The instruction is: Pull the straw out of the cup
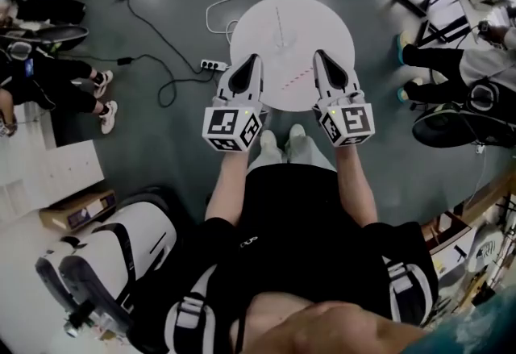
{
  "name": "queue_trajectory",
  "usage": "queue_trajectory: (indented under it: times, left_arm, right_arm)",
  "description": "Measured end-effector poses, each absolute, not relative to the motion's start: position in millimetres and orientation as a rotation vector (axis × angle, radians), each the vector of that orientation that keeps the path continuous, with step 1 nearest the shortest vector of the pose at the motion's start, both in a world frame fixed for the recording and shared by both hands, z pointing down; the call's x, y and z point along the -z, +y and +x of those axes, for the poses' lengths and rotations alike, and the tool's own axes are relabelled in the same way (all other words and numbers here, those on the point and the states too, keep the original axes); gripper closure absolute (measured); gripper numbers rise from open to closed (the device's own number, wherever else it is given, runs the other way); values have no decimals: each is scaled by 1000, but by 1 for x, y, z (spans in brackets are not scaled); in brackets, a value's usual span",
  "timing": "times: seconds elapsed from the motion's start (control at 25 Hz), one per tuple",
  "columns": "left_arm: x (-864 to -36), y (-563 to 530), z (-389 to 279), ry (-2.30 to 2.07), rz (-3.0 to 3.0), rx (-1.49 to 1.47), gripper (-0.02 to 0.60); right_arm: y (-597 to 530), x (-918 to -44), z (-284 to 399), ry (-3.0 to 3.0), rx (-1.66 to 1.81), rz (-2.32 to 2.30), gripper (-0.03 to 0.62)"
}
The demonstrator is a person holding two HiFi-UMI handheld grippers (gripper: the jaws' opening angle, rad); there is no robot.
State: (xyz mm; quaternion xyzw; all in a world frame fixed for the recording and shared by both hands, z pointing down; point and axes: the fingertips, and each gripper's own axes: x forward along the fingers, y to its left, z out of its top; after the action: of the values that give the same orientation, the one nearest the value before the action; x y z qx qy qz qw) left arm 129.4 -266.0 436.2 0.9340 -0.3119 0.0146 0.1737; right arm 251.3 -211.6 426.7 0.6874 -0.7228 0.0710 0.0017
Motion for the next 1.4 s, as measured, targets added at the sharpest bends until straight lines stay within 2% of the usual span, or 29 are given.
queue_trajectory:
  times: [1.08,1.24,1.4]
  left_arm:
    - [-516,-278,73,-1053,2429,-150,574]
    - [-524,-276,63,-1073,2395,-160,574]
    - [-531,-280,54,-1102,2371,-167,574]
  right_arm:
    - [-316,-562,235,-2189,-437,1701,574]
    - [-329,-578,238,-2184,-482,1670,540]
    - [-342,-596,242,-2158,-514,1655,539]
